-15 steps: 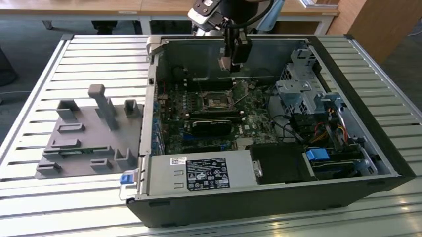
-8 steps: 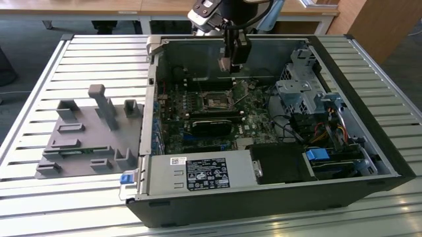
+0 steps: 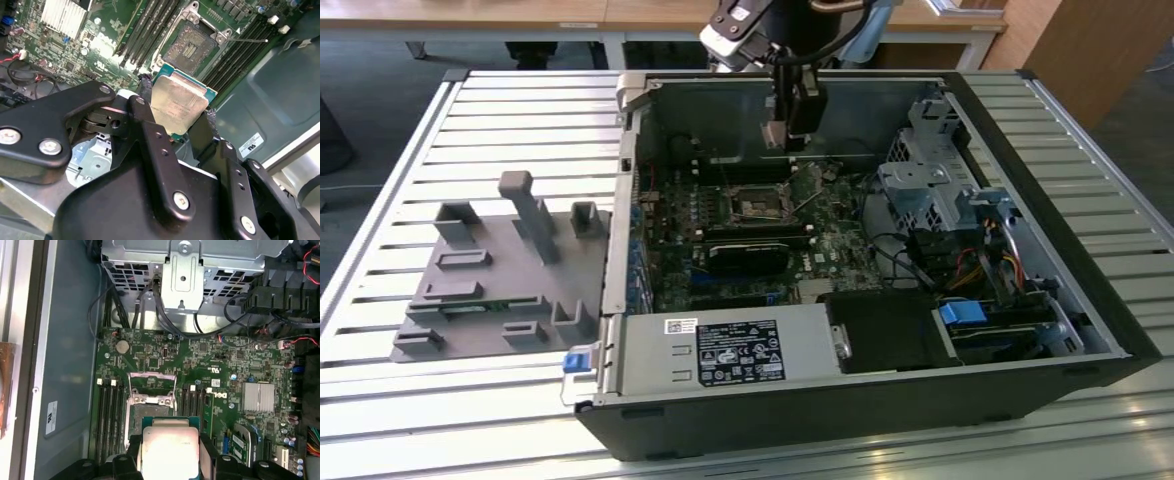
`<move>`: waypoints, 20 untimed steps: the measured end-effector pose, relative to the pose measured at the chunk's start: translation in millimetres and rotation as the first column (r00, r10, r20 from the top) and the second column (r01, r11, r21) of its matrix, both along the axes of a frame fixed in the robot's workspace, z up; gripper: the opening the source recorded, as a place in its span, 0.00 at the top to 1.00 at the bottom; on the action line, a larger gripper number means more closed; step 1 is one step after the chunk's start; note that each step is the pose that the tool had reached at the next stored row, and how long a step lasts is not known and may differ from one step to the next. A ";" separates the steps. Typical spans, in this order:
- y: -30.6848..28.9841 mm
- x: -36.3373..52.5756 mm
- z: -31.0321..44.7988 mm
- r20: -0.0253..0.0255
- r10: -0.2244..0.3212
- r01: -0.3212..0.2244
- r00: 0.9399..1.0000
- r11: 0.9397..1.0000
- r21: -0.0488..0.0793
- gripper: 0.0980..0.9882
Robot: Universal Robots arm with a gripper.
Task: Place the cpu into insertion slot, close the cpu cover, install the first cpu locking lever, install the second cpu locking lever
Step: 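Place the cpu into insertion slot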
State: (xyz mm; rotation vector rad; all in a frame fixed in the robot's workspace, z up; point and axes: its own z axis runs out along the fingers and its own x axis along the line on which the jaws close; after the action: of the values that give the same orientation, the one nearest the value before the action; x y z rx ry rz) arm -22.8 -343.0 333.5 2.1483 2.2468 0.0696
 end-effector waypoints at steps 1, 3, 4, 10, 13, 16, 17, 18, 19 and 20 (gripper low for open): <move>0.0 -0.2 -0.9 0.001 0.000 0.000 1.000 1.000 -0.002 0.50; 1.4 -0.2 -4.2 0.000 0.000 0.000 1.000 1.000 -0.004 0.50; 2.4 -0.2 -6.0 0.000 0.000 0.000 1.000 1.000 -0.004 0.50; 3.8 -0.3 -17.0 0.000 -0.001 0.001 1.000 1.000 -0.003 0.50; 4.0 -0.3 -22.6 0.000 -0.001 0.001 1.000 1.000 -0.003 0.50; 4.0 -0.9 -28.0 0.001 -0.001 0.001 1.000 1.000 -0.003 0.50; 3.9 -1.4 -29.8 0.001 -0.001 0.001 1.000 1.000 -0.003 0.50; 3.9 -2.1 -31.6 0.002 -0.001 0.001 1.000 1.000 -0.003 0.50; 3.9 -2.7 -33.4 0.002 -0.001 0.001 1.000 1.000 -0.003 0.50; 3.9 -3.1 -35.2 0.002 -0.001 0.001 1.000 1.000 -0.003 0.50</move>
State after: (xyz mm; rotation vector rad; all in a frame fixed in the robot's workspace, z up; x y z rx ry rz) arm -25.9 -339.0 298.3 2.1461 2.2435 0.0682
